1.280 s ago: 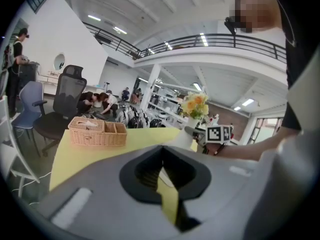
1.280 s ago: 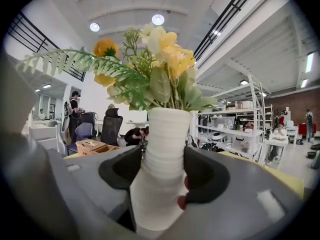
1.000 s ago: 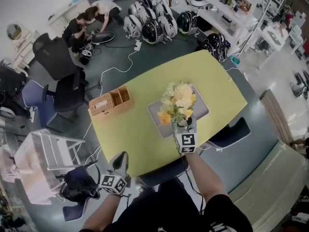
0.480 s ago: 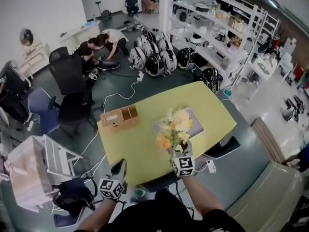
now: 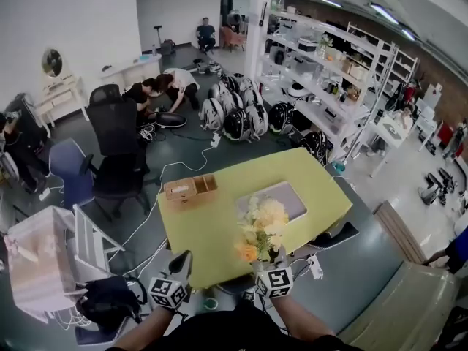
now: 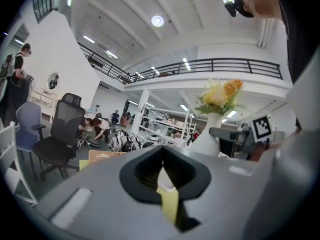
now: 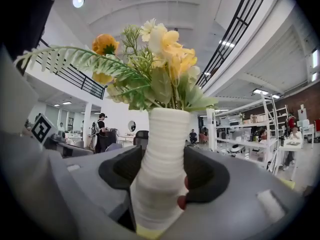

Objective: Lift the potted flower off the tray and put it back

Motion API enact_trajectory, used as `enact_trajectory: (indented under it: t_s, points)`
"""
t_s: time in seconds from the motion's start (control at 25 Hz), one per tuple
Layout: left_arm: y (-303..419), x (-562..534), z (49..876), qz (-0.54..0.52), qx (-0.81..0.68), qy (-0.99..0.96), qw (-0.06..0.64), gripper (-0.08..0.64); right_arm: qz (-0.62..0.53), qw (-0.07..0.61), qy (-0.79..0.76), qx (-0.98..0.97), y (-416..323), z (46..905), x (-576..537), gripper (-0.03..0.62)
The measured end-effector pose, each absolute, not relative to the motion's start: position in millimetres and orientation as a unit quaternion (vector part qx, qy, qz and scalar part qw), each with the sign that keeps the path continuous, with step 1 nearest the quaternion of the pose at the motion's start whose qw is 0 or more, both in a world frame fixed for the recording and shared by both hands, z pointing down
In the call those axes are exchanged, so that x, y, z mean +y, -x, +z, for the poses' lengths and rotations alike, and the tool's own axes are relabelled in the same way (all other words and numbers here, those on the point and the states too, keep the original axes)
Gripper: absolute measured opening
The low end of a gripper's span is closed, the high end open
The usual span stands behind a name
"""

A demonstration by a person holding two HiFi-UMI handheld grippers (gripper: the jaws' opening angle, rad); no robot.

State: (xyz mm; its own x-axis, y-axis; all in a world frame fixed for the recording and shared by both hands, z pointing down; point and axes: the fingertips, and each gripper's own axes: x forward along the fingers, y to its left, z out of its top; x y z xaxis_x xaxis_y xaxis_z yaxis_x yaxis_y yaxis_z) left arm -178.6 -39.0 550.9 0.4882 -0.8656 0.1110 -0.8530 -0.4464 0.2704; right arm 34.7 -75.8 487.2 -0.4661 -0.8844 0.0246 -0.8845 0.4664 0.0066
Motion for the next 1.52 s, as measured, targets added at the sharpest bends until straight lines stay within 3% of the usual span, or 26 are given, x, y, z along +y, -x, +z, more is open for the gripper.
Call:
enact_trajectory:
  t_s: [0.64,1.52]
  points:
    - [221.9,17.2,535.1,-0.044,-0.512,-0.846,0.143,0.008,0.005,0.009,-0.494,-0.870,15.6,481.2,14.3,0.267]
    - [220.1,30.3,528.3,-0.052,-0.496,-0.857,0.127,0.008,-0.004,-0.004,-0.500,-0.866,19.6,470.8,23.7,0.267]
